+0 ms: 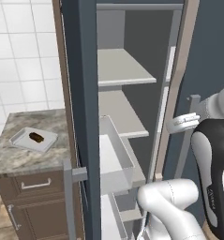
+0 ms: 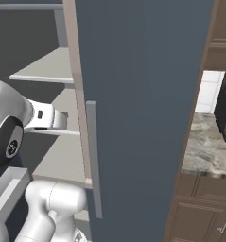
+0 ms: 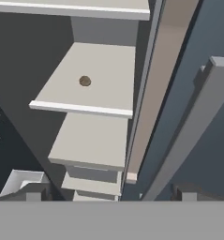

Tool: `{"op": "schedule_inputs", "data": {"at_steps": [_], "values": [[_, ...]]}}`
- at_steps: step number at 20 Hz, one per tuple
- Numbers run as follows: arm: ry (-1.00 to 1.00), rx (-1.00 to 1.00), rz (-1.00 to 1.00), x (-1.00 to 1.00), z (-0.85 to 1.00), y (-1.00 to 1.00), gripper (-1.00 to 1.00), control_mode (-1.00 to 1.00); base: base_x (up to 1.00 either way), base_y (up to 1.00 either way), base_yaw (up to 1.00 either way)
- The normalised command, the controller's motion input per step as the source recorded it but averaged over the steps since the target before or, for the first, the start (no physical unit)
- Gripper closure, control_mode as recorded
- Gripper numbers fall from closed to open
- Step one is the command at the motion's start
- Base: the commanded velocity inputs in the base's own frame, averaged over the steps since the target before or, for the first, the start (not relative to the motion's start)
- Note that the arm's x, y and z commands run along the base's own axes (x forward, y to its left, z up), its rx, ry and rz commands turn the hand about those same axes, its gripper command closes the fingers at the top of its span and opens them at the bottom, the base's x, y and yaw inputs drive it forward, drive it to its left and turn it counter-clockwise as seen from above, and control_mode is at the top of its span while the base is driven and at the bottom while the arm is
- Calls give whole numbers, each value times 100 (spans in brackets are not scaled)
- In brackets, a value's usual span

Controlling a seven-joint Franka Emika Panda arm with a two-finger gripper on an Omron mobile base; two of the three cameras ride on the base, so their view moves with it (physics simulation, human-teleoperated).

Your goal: Take the sweet potato and garlic out of the freezer and place them in the tupperware container on the counter. Then put the tupperware containing the vegetables back in the freezer.

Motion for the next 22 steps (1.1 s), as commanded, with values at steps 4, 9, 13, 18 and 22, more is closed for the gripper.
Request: {"op": "schedule_inputs", "data": {"at_steps": [4, 9, 13, 18, 22], "values": [[0, 0, 0, 0, 0, 0, -100, 100, 0, 18, 15], [0, 0, 0, 0, 0, 0, -100, 100, 1, 2, 7], [0, 0, 0, 0, 0, 0, -100, 100, 0, -1, 0], [0, 0, 0, 0, 0, 0, -100, 100, 0, 0, 0], [1, 1, 4, 2, 0, 0, -100, -100, 0, 0, 0]]}}
